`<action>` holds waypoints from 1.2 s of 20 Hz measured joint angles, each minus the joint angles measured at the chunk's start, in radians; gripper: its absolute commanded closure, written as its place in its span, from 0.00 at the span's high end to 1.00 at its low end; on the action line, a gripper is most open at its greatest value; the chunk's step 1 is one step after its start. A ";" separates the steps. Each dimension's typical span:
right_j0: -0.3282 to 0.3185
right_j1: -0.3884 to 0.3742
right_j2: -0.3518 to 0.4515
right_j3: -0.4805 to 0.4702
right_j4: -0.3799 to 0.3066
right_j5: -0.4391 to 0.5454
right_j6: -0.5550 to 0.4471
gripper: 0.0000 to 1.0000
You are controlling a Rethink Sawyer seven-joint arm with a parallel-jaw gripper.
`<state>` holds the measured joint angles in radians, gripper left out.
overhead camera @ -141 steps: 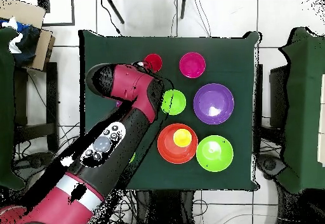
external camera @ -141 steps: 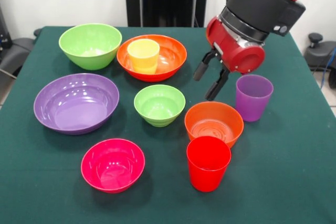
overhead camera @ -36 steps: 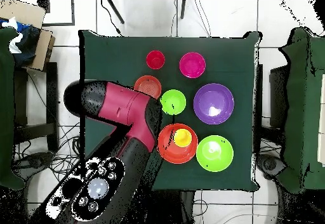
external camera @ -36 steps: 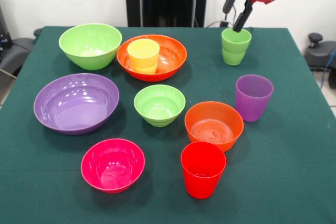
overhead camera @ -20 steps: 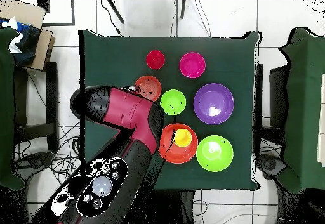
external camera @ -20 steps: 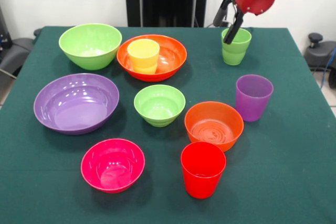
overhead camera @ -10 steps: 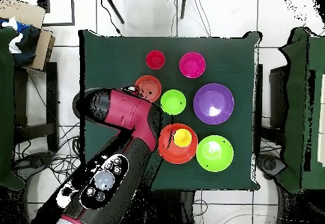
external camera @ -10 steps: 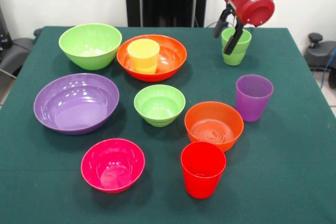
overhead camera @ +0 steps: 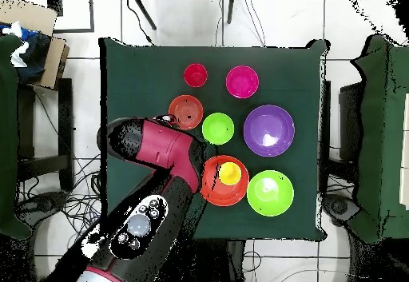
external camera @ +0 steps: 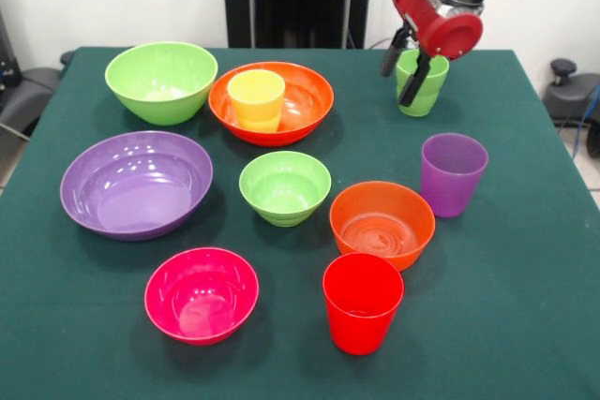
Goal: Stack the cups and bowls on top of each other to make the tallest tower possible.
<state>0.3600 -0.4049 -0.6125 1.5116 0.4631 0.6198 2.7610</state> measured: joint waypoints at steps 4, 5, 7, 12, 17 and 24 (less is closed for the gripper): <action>-0.011 0.004 0.013 0.005 0.000 -0.029 0.000 1.00; -0.015 0.006 0.016 0.005 0.000 -0.039 0.000 1.00; -0.022 0.008 0.019 0.006 0.000 -0.069 0.000 1.00; -0.034 0.009 0.020 0.007 0.000 -0.114 0.000 1.00; -0.038 0.009 0.020 0.007 0.000 -0.139 0.000 1.00; -0.038 0.009 0.020 0.007 0.000 -0.145 0.000 1.00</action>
<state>0.3223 -0.3962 -0.5924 1.5184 0.4633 0.4747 2.7610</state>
